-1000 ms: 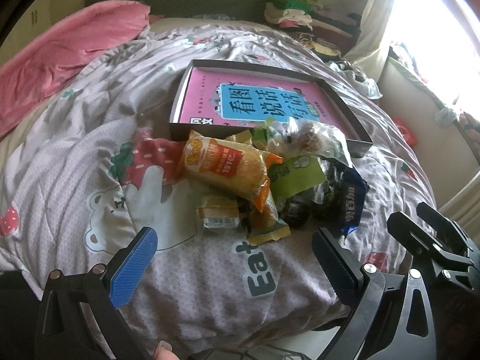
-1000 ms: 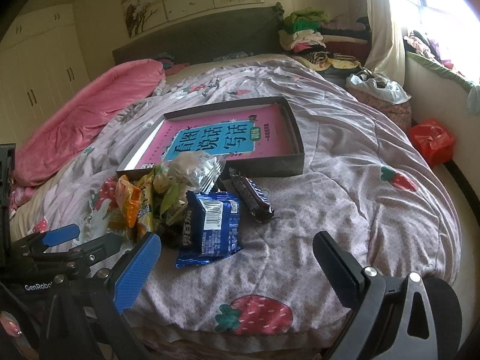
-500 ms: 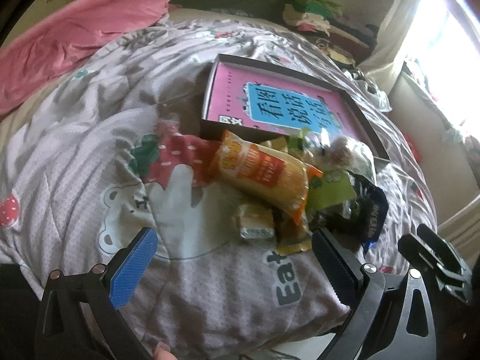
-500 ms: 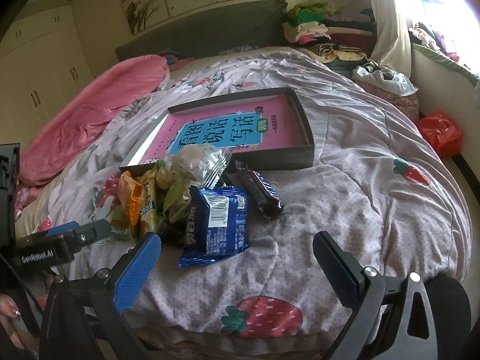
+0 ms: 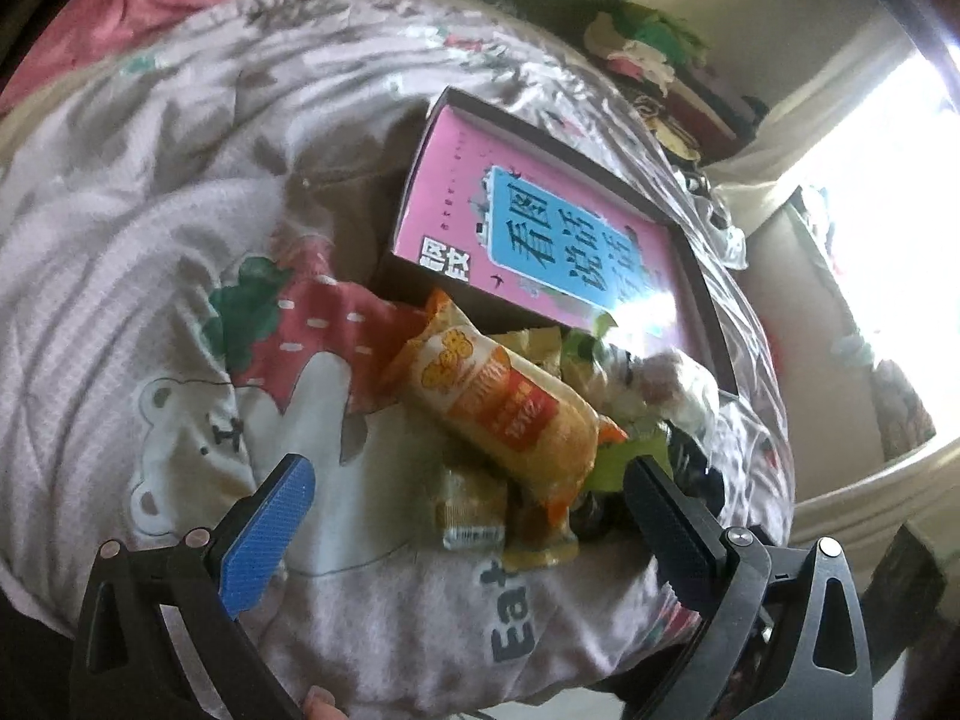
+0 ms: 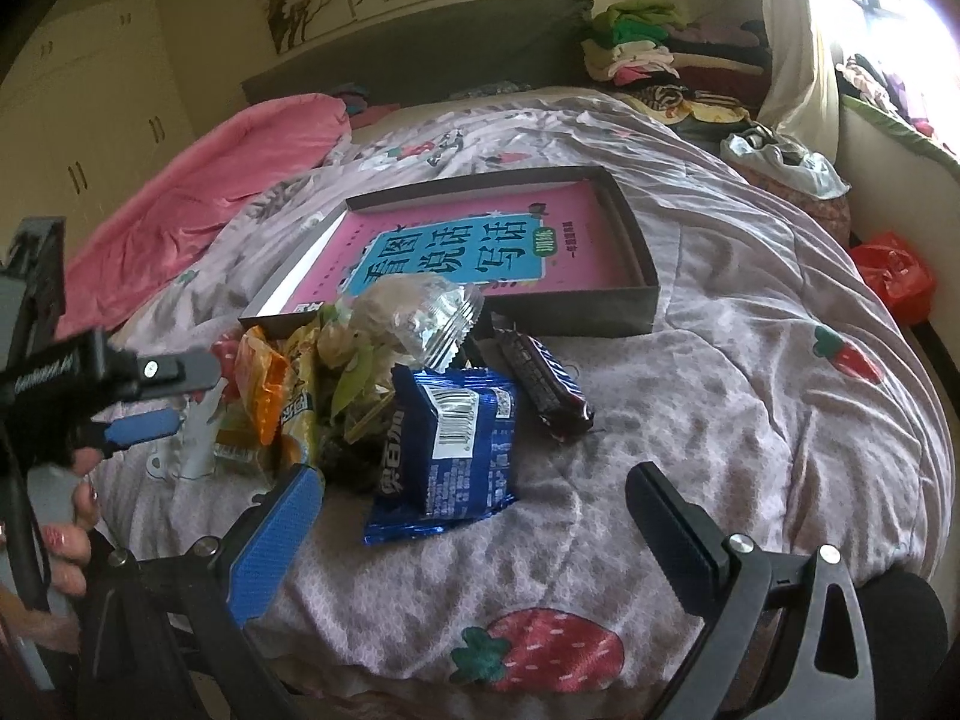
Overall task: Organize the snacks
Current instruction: 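Grasp the yellow rice-cracker bag with left tool while right tool grasps blue Oreo pack, then lift the yellow bag with left tool while right tool lifts the Oreo pack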
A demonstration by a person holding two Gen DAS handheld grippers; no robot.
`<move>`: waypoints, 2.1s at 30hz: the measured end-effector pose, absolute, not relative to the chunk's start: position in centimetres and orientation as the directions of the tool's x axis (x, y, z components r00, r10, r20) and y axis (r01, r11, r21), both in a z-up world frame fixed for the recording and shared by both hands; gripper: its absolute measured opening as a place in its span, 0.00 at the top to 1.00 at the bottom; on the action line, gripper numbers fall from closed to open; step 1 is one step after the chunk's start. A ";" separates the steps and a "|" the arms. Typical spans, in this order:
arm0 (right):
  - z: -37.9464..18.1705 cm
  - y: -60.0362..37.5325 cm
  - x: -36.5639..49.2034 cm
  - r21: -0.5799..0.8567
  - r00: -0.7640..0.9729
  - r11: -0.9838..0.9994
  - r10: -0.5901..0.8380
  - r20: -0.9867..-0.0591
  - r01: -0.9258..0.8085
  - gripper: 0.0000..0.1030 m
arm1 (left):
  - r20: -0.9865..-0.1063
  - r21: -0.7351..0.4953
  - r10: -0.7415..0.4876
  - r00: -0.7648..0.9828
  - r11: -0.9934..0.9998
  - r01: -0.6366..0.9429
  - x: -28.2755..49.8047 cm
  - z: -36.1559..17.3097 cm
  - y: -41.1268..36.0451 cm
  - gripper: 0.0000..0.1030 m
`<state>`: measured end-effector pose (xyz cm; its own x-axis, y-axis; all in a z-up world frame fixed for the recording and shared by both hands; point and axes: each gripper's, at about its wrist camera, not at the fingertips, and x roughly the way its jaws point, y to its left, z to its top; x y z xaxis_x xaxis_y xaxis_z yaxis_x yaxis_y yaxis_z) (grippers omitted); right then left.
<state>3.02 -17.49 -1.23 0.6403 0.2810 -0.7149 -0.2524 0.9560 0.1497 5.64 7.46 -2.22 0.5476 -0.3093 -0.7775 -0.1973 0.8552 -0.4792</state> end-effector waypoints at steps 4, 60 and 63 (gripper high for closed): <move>-1.5 -17.4 3.4 0.152 0.635 0.956 0.282 -0.719 -0.253 0.01 | -0.764 -0.543 -0.361 0.536 0.807 -0.231 6.9 -2.8 8.1 0.01; -3.2 -18.9 6.9 0.310 0.525 0.899 0.434 -0.732 -0.311 0.72 | -0.675 -0.651 -0.455 0.581 0.737 -0.180 9.2 -2.8 8.9 0.47; -2.8 -20.1 6.6 0.366 0.530 0.883 0.470 -0.706 -0.295 0.75 | -0.682 -0.618 -0.435 0.588 0.773 -0.146 8.7 -2.0 8.2 0.49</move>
